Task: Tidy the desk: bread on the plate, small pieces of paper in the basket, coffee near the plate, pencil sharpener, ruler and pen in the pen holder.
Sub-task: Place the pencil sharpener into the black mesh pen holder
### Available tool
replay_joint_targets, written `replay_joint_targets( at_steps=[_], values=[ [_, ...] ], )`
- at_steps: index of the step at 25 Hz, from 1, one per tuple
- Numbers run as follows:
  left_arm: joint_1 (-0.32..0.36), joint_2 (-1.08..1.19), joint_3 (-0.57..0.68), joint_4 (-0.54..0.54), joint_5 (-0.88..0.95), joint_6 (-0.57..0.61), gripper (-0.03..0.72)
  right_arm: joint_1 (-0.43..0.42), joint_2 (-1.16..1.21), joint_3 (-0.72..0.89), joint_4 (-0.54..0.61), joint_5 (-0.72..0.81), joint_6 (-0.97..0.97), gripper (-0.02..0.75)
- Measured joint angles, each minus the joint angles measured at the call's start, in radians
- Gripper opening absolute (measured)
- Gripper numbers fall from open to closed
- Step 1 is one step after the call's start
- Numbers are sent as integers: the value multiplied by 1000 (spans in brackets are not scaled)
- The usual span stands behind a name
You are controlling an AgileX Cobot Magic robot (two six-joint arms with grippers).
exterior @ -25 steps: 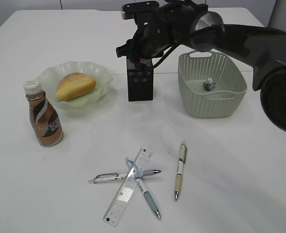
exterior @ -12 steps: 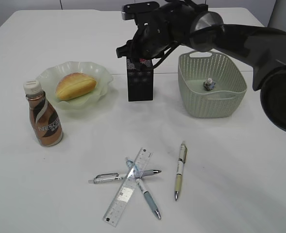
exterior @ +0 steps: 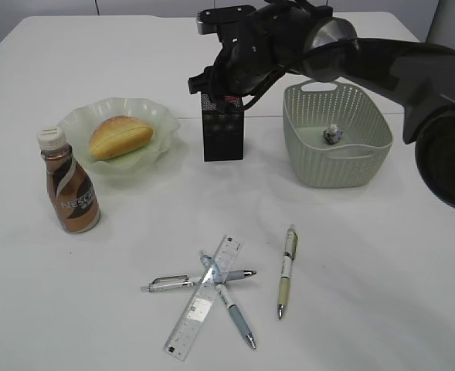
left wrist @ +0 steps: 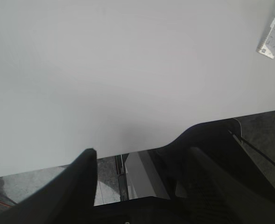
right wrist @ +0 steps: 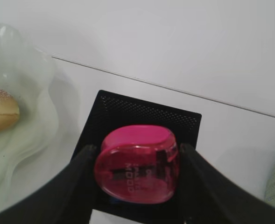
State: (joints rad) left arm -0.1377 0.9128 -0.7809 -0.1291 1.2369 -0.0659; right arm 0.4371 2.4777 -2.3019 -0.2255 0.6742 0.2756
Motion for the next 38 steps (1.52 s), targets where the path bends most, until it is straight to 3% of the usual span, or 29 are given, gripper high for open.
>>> replay_joint_targets(
  at_steps=[32,38],
  values=[
    [0,0,0,0,0,0,433,-1,0,0,-12,-25,4,422],
    [0,0,0,0,0,0,433,-14,0,0,24,-23,4,480]
  ],
)
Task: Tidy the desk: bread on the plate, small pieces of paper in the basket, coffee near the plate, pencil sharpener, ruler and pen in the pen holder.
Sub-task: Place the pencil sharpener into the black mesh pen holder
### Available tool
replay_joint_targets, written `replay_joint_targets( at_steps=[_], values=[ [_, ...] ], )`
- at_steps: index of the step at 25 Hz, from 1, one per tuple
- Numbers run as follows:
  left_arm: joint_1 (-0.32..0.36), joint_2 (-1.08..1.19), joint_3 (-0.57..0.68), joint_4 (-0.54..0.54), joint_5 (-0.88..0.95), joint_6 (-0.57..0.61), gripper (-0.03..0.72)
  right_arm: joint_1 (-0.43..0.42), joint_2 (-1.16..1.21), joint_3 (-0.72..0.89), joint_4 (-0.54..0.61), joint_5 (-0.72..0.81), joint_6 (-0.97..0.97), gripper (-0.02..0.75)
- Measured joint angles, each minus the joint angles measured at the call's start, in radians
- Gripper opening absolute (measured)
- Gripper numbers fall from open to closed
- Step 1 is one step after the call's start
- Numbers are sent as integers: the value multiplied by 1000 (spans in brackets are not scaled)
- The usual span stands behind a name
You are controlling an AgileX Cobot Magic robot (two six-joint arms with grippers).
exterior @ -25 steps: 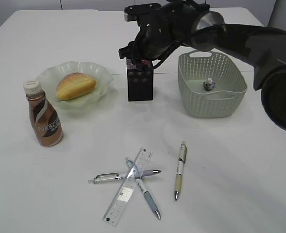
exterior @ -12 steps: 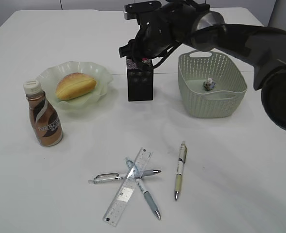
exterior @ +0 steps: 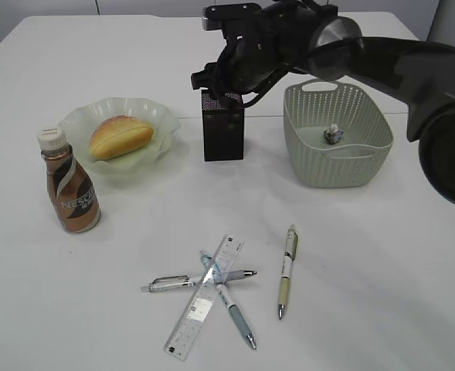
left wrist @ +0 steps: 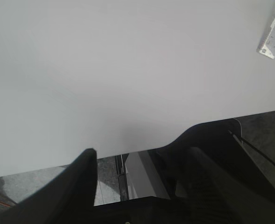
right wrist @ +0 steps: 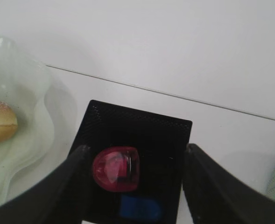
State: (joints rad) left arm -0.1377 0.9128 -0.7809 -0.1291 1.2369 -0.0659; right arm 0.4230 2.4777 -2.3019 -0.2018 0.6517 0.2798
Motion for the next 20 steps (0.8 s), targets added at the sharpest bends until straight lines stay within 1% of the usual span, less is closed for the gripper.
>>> replay_joint_targets(
  at_steps=[6,20],
  values=[
    [0,0,0,0,0,0,433,-2,0,0,9,2,0,496],
    [0,0,0,0,0,0,433,-2,-32,0,9,29,0,498]
  ],
)
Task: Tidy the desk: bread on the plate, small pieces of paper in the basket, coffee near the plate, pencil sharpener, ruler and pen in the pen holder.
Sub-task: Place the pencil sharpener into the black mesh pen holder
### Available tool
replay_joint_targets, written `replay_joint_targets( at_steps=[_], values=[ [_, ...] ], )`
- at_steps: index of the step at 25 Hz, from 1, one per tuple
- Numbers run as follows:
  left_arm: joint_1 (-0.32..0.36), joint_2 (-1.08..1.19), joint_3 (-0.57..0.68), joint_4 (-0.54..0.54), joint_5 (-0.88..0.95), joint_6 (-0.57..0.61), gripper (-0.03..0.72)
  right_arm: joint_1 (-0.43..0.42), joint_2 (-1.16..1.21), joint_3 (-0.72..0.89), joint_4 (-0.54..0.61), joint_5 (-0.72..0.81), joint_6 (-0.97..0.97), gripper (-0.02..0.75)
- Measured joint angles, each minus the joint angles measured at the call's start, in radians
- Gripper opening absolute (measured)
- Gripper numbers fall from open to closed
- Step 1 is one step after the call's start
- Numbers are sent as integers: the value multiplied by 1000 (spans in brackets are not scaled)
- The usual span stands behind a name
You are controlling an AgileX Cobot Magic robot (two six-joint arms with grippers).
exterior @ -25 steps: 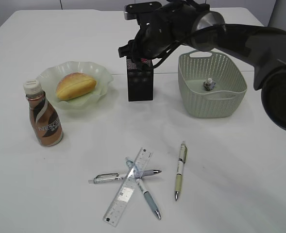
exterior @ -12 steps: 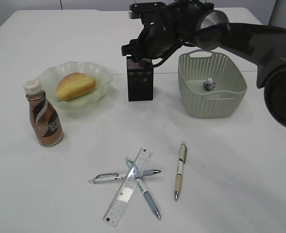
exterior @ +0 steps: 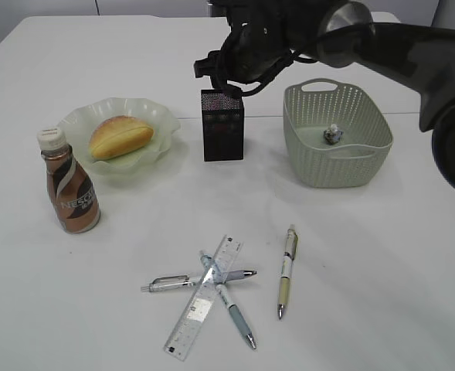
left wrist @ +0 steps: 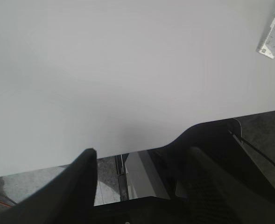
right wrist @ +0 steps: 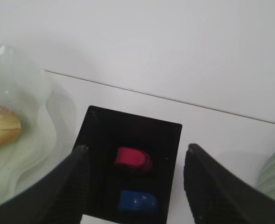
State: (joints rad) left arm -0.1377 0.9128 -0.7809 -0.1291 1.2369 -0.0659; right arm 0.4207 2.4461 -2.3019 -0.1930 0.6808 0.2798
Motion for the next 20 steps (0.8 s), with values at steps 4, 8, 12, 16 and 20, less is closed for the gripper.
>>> replay_joint_targets(
  at_steps=[4,8,12,16,20],
  values=[
    [0,0,0,0,0,0,433,0,-29,0,0,55,0,498],
    [0,0,0,-2,0,0,433,0,-50,0,2,168,0,498],
    [0,0,0,-8,0,0,433,0,-77,0,12,301,0,498],
    [0,0,0,-25,0,0,433,0,-109,0,33,463,0,498],
    [0,0,0,-36,0,0,433,0,-127,0,53,549,0,498]
  ],
)
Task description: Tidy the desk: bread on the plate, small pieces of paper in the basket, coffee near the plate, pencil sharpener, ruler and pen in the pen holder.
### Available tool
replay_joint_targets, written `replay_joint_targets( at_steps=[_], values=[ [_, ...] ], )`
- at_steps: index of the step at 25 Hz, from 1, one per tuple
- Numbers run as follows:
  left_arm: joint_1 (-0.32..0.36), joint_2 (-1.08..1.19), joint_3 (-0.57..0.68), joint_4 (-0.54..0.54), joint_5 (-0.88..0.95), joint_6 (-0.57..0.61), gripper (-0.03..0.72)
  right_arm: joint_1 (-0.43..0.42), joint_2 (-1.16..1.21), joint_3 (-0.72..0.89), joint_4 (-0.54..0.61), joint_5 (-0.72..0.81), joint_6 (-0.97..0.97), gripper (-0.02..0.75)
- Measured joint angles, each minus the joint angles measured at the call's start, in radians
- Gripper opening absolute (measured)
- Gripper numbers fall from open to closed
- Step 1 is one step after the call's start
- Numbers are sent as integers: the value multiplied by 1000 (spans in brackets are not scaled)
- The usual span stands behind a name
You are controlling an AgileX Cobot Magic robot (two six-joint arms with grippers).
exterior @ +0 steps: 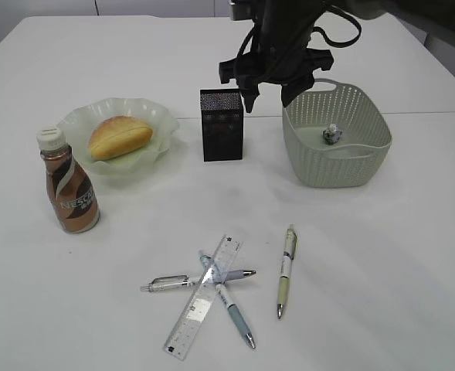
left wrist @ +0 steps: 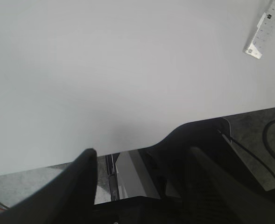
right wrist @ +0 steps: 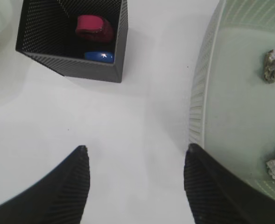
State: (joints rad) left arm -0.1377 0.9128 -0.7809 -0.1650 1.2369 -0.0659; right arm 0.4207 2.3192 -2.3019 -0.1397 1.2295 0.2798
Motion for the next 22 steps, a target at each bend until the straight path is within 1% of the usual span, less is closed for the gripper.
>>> replay_joint_targets(
  at_steps=[6,9,12,16,19,22],
  values=[
    [0,0,0,-17,0,0,433,0,-67,12,64,15,-2,498],
    [0,0,0,-44,0,0,433,0,-128,13,74,20,-6,499],
    [0,0,0,-54,0,29,433,0,-201,31,76,22,-23,499],
    [-2,3,0,-63,0,52,433,0,-301,102,114,24,-28,499],
    [-4,26,0,-101,0,81,433,0,-365,171,153,24,-28,498],
    [-6,68,-5,-144,0,117,433,0,-430,261,159,24,-30,498]
  ],
)
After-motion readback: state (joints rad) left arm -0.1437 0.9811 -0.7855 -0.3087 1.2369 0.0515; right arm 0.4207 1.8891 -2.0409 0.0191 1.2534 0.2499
